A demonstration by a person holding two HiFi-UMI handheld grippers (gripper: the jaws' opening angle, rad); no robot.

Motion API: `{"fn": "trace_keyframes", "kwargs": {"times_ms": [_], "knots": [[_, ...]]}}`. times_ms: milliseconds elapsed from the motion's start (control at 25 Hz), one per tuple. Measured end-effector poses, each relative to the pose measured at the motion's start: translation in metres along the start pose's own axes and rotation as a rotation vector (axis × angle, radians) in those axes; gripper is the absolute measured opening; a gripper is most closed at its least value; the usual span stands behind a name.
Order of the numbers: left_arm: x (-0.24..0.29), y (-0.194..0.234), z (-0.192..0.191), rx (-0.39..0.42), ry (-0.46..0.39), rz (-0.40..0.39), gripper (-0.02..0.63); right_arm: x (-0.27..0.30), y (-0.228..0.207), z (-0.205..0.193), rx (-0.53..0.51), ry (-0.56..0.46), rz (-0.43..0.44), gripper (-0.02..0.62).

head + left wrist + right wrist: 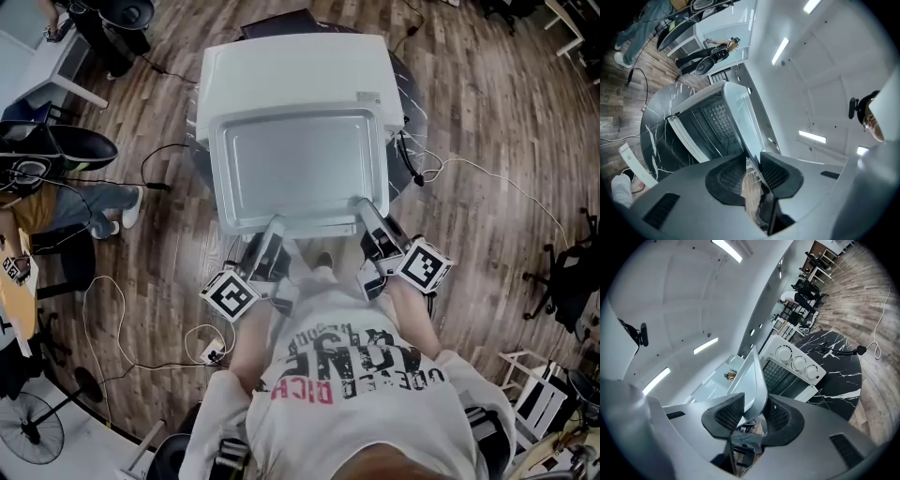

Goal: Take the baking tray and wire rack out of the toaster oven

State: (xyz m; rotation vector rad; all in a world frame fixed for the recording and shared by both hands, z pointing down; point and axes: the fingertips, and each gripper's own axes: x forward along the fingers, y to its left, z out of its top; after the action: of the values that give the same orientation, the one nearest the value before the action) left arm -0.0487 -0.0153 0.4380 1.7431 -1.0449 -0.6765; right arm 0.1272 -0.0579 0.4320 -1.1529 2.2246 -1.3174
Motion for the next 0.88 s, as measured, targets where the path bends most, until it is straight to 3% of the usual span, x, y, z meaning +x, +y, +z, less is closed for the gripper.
{"fn": "trace_keyframes", "kwargs": {"times_ms": [520, 880], "knots": [[0.037, 0.013, 0.034, -0.018, 0.027, 0.004, 0.094, 0.045, -0.002, 0.024, 0.028, -0.028, 0.006, 0.112], [0.063, 0.018, 0.044, -0.107, 0.109, 0.058, 0.100, 0.064, -0.005, 0.041, 0.028, -0.036, -0.033, 0.114]]}}
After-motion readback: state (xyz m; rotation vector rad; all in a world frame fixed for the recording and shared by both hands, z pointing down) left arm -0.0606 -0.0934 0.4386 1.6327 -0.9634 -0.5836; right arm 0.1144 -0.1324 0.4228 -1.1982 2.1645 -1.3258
